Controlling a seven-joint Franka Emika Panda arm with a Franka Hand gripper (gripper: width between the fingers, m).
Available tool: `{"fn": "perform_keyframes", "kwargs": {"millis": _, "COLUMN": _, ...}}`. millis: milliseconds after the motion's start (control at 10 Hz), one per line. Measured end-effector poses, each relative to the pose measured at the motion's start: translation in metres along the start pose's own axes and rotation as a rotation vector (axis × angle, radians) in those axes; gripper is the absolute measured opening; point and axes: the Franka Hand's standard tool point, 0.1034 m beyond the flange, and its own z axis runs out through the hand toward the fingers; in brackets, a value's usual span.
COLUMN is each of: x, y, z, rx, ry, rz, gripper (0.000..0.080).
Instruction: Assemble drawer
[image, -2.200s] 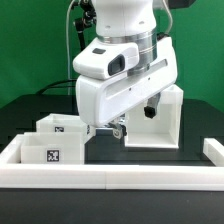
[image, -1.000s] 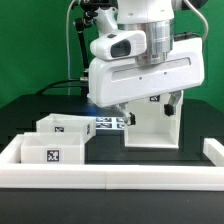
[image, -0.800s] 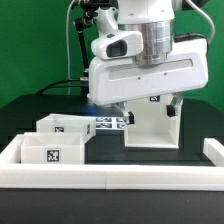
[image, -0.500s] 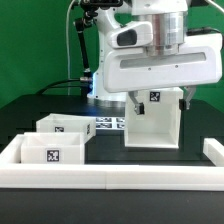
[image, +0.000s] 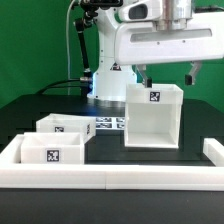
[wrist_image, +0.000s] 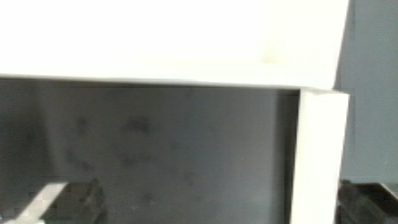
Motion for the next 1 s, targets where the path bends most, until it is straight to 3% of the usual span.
{"fn": "perform_keyframes", "kwargs": {"millis": 100, "x": -0.004, "y": 0.000, "z": 0.001, "rx": 0.010, "ry": -0.001, "rz": 0.017, "gripper": 0.0649}}
{"fn": "perform_keyframes", "kwargs": {"millis": 500, "x": -0.004, "y": 0.000, "z": 0.004, "rx": 0.011, "ry": -0.005, "rz": 0.018, "gripper": 0.0649}}
{"fn": "perform_keyframes", "kwargs": {"millis": 800, "x": -0.037, "y": -0.020, "z": 0.000, "rx": -0.008, "ry": -0.012, "rz": 0.146, "gripper": 0.0649}}
{"fn": "perform_keyframes", "kwargs": {"millis": 1000, "x": -0.046, "y": -0.021, "z": 0.011, "rx": -0.009, "ry": 0.009, "rz": 0.142, "gripper": 0.0649}}
